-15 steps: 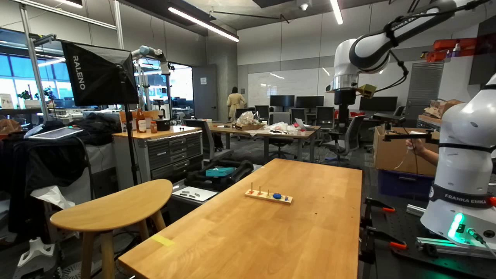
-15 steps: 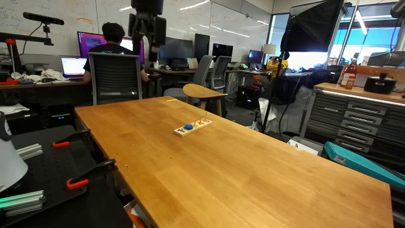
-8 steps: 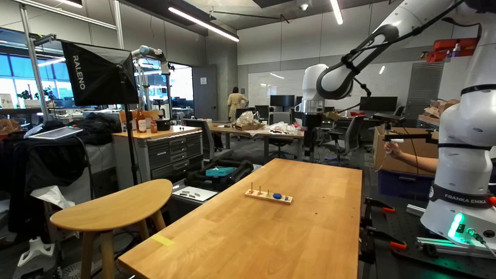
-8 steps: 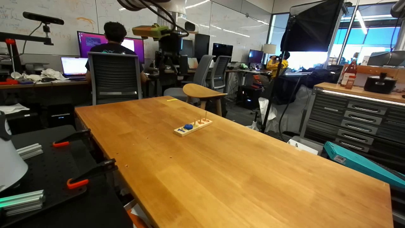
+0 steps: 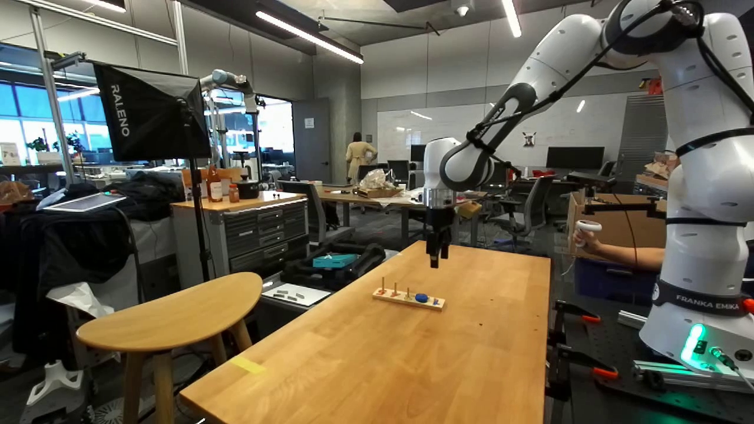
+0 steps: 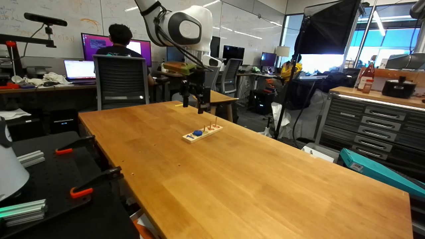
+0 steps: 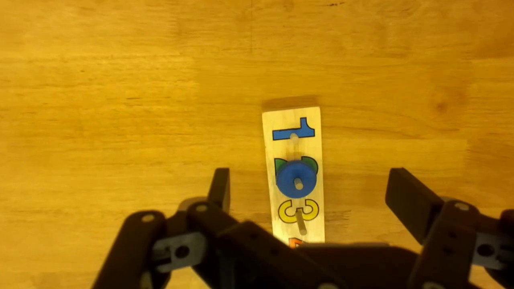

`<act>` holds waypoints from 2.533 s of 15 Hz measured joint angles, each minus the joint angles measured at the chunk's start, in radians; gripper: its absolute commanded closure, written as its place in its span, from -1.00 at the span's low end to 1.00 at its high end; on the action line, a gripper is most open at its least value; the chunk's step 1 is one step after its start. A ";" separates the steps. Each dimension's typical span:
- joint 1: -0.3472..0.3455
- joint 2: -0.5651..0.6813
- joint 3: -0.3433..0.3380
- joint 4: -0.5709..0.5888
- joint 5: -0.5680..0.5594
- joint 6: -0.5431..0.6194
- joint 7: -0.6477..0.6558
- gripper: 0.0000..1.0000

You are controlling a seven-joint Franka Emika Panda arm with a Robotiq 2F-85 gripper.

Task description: Detach the blue disc from the wooden rack and put it on the table

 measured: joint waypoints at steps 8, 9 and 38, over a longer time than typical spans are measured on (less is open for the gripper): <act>0.008 0.182 0.000 0.084 -0.046 0.084 0.032 -1.00; 0.010 0.196 0.000 0.088 -0.052 0.093 0.034 -1.00; 0.044 0.286 0.016 0.201 -0.059 0.138 0.036 0.61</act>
